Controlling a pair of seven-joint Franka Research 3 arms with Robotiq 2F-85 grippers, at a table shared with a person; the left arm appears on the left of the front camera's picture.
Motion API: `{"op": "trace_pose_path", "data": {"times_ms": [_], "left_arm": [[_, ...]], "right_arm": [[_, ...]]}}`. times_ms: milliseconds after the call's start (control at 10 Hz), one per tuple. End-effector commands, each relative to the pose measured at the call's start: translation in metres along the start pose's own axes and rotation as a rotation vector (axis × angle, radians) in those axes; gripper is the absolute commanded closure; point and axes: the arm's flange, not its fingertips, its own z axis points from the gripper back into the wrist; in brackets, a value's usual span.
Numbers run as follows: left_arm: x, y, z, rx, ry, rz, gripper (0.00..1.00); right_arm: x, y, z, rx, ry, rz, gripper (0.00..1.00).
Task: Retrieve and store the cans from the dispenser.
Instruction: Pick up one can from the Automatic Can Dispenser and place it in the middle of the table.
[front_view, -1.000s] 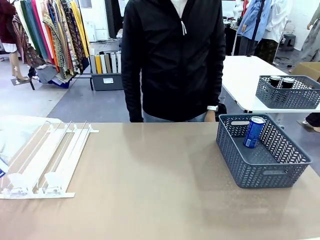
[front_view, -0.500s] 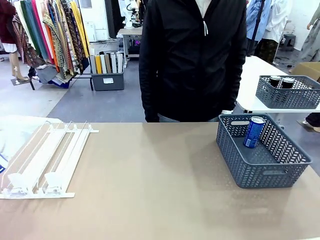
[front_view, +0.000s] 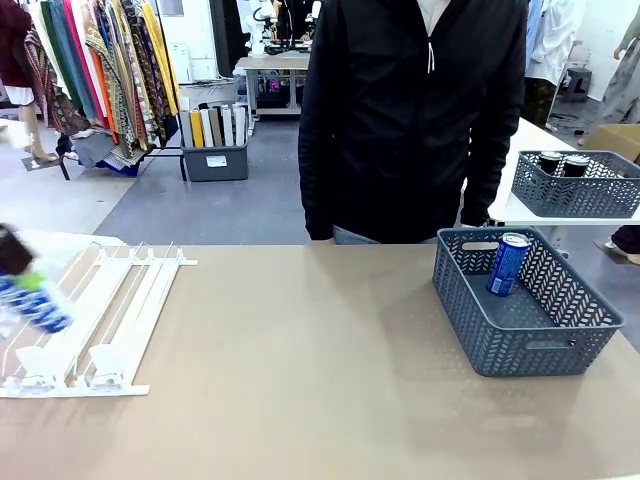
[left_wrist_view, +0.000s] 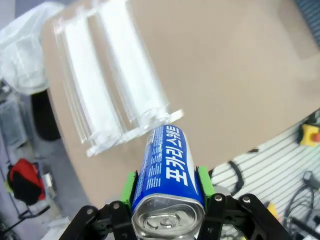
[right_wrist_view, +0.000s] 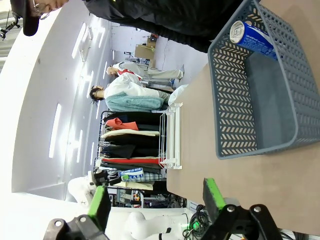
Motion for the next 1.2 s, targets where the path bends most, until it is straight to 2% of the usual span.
{"op": "trace_pose_path", "data": {"times_ms": [0, 100, 300, 500, 800, 1100], "left_arm": [[0.083, -0.085, -0.037, -0.008, -0.056, -0.049, 1.0], [0.119, -0.145, -0.071, -0.035, 0.015, -0.177, 1.0], [0.168, -0.231, -0.121, -0.054, 0.08, -0.331, 1.0], [0.203, -0.288, -0.177, -0.025, 0.16, -0.368, 1.0], [0.208, -0.301, -0.224, 0.007, 0.263, -0.325, 1.0], [0.208, -0.3, -0.233, 0.001, 0.314, -0.336, 1.0]], "right_arm": [[0.001, 0.001, 0.001, 0.014, -0.003, 0.026, 0.0], [0.001, 0.001, 0.001, 0.014, -0.003, 0.026, 0.0], [0.001, 0.001, 0.001, 0.014, -0.003, 0.026, 0.0], [0.001, 0.001, 0.001, 0.014, -0.003, 0.026, 0.0], [0.001, 0.001, 0.001, 0.014, -0.003, 0.026, 0.0], [0.001, 0.001, 0.001, 0.014, -0.003, 0.026, 0.0]]}}
